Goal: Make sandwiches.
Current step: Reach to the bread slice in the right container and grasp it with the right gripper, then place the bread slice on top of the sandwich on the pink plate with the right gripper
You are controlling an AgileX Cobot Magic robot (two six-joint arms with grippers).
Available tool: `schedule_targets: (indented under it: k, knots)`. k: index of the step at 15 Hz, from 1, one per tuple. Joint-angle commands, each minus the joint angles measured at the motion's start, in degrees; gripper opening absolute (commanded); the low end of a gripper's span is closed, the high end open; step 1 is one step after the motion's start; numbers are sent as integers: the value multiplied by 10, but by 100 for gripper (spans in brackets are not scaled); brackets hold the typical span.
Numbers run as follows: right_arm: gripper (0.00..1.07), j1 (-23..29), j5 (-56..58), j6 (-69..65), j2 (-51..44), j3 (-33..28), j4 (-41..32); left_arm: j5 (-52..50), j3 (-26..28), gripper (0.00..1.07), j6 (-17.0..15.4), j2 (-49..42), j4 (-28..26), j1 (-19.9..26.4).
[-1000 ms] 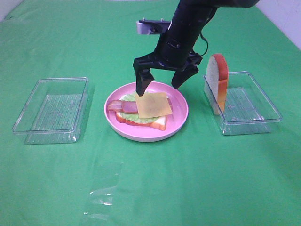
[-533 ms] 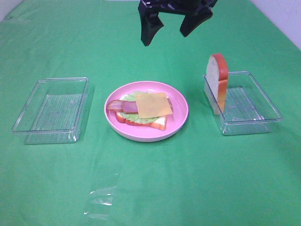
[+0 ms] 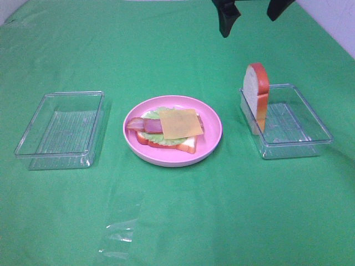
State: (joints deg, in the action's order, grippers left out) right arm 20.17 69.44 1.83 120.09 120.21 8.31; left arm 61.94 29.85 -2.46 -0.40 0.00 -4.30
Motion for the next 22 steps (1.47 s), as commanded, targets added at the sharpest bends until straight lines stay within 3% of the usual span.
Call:
schedule_targets:
  k: [1, 7, 9, 10, 13, 14, 18, 22]
  knots:
    - [99, -36, 40, -9, 32, 3, -33, -3, -1, 100, -1, -7, -3, 0]
    - [97, -43, 50, -9, 140, 3, -32, -3, -1, 100, -1, -7, -3, 0]
    - [88, -43, 50, -10, 150, 3, -19, -3, -1, 100, -1, -7, -3, 0]
    - [75, -43, 49, -10, 149, 3, -11, -3, -1, 100, -1, -7, -3, 0]
    - [20, -43, 66, -36, 148, 6, 17, -3, -1, 100, -1, -7, -3, 0]
    - [12, -43, 66, -36, 148, 6, 15, -3, -1, 100, -1, -7, -3, 0]
    - [11, -43, 66, -15, 108, 6, 11, -3, -1, 100, -1, -7, -3, 0]
    - [12, -41, 66, -7, 1, 6, 11, -3, -1, 100, -1, -7, -3, 0]
